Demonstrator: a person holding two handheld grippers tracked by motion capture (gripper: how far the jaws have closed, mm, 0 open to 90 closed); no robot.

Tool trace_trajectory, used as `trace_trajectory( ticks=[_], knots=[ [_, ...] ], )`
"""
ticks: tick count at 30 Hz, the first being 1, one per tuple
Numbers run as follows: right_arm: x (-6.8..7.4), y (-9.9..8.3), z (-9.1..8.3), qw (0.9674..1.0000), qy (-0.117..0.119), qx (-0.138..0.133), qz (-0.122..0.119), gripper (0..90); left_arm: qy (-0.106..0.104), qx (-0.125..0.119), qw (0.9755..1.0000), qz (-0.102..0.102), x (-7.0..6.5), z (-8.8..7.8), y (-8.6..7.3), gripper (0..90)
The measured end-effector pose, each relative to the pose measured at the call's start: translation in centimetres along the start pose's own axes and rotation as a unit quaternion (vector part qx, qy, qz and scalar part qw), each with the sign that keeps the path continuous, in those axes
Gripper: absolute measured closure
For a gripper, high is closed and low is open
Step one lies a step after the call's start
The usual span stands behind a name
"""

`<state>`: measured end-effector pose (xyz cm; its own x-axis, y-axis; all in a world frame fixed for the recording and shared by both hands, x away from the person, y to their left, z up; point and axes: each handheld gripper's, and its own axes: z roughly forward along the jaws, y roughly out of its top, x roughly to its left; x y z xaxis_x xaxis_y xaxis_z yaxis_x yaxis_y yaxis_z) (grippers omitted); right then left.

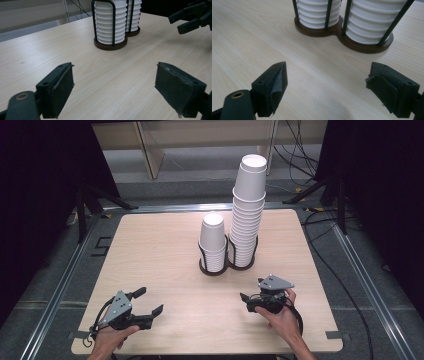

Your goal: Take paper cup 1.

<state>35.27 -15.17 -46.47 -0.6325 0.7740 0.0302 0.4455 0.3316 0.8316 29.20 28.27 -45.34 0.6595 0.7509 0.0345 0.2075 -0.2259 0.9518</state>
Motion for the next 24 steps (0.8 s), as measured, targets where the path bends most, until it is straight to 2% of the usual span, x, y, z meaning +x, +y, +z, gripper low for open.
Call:
trace_trajectory(
  ticks=[1, 2, 4, 5, 8, 9, 11, 12, 14, 15, 16, 19, 20, 21, 23, 24],
  knots=[
    [0.0, 0.0, 0.0, 1.0, 0.0, 0.0, 0.0, 16.7, 0.0, 0.0, 1.0, 0.0, 0.0, 0.0, 0.0, 14.9],
    [-0.1, 0.0, 0.0, 0.9999, -0.008, -0.007, -0.006, 16.8, -0.008, -0.014, 0.9999, -0.005, 0.0, 0.2, -0.1, 14.9],
    [-0.1, 0.0, 0.0, 0.9999, -0.007, -0.009, -0.002, 16.8, -0.006, -0.011, 0.9999, -0.004, 0.1, 0.1, -0.1, 14.9],
    [-0.1, 0.0, 0.1, 0.9999, 0.003, -0.012, 0.002, 16.9, -0.013, -0.021, 0.9996, -0.011, 0.1, 0.2, 0.0, 14.9],
    [-0.2, 0.1, 0.0, 0.9999, -0.001, -0.011, 0.0, 17.1, -0.008, -0.013, 0.9998, -0.013, 0.0, -0.1, 0.1, 14.9],
    [-0.2, 0.2, 0.1, 0.9998, -0.008, -0.02, -0.006, 17.1, -0.01, -0.02, 0.9997, -0.012, 0.0, 0.0, 0.0, 14.9],
    [-0.2, 0.2, 0.1, 0.9998, -0.005, -0.019, -0.008, 16.9, -0.014, -0.029, 0.9994, -0.013, 0.0, 0.2, 0.0, 14.9],
    [-0.1, 0.3, 0.1, 0.9998, -0.006, -0.018, 0.0, 16.1, -0.009, -0.018, 0.9997, -0.014, -0.1, 0.0, 0.1, 14.9],
    [-0.2, 0.4, 0.2, 0.9997, -0.004, -0.024, -0.002, 16.2, -0.008, -0.015, 0.9998, -0.013, -0.1, 0.0, 0.1, 14.9],
    [-0.1, 0.4, 0.2, 0.9997, 0.006, -0.02, 0.013, 16.4, -0.011, -0.017, 0.9997, -0.012, -0.1, 0.1, 0.1, 14.9],
    [-0.1, 0.7, 0.4, 0.9997, 0.006, -0.021, 0.014, 16.4, -0.018, -0.029, 0.9994, -0.01, -0.1, 0.3, 0.1, 14.9],
    [0.0, 1.3, 0.4, 0.9995, 0.007, -0.027, 0.015, 16.3, -0.019, -0.027, 0.9994, -0.011, -0.2, 0.3, 0.1, 14.9],
    [0.2, 1.8, 0.3, 0.9994, 0.008, -0.03, 0.016, 16.3, -0.014, -0.019, 0.9997, -0.011, -0.3, 0.2, 0.0, 14.9],
    [0.3, 2.7, 0.2, 0.9986, 0.016, -0.048, 0.012, 16.2, -0.012, -0.009, 0.9999, -0.005, -0.3, 0.2, 0.1, 14.9],
    [0.4, 3.2, 0.2, 0.9979, 0.024, -0.059, 0.015, 16.1, -0.012, -0.009, 0.9999, -0.008, -0.3, 0.2, 0.1, 14.9],
    [0.6, 4.4, 0.2, 0.9973, 0.023, -0.069, 0.007, 16.1, -0.016, -0.017, 0.9997, -0.009, -0.4, 0.4, 0.0, 14.9]
  ],
)
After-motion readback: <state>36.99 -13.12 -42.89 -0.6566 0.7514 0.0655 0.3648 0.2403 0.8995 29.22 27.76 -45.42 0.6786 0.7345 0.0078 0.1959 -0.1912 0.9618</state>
